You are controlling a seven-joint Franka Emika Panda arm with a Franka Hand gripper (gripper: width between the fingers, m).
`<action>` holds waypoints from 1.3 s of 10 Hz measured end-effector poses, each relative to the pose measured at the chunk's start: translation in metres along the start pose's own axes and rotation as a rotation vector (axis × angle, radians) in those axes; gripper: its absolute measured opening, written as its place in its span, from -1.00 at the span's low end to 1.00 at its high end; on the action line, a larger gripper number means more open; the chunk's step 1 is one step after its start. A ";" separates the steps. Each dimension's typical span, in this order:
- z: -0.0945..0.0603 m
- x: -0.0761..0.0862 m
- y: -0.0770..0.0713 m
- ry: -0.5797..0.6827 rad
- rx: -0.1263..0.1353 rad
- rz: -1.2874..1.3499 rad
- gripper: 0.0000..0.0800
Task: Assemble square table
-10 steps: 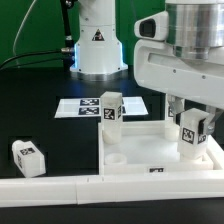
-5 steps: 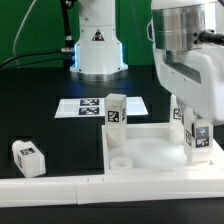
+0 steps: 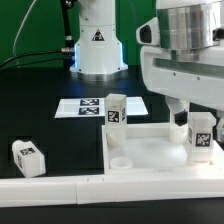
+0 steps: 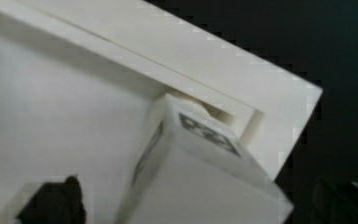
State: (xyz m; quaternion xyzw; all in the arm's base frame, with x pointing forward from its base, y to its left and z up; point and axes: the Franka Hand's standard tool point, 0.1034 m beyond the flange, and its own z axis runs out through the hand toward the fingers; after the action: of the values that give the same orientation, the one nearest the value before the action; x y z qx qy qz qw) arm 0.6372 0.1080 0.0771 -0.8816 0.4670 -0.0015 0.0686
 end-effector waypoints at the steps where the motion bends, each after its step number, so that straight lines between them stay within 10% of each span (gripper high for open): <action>1: 0.001 0.001 0.001 0.000 -0.002 -0.067 0.62; 8: 0.002 -0.005 -0.005 0.015 0.006 -0.579 0.59; 11: 0.004 -0.002 -0.002 0.016 0.003 -0.364 -0.26; 13: 0.005 -0.002 -0.002 0.019 0.000 -0.158 -0.27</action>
Offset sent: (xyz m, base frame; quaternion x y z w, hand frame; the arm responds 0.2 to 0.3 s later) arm 0.0000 0.0000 0.0000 0.0000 0.0000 -0.1938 0.9810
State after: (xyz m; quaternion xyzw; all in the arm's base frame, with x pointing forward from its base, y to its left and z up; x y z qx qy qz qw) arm 0.6382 0.1115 0.0725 -0.9156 0.3967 -0.0153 0.0641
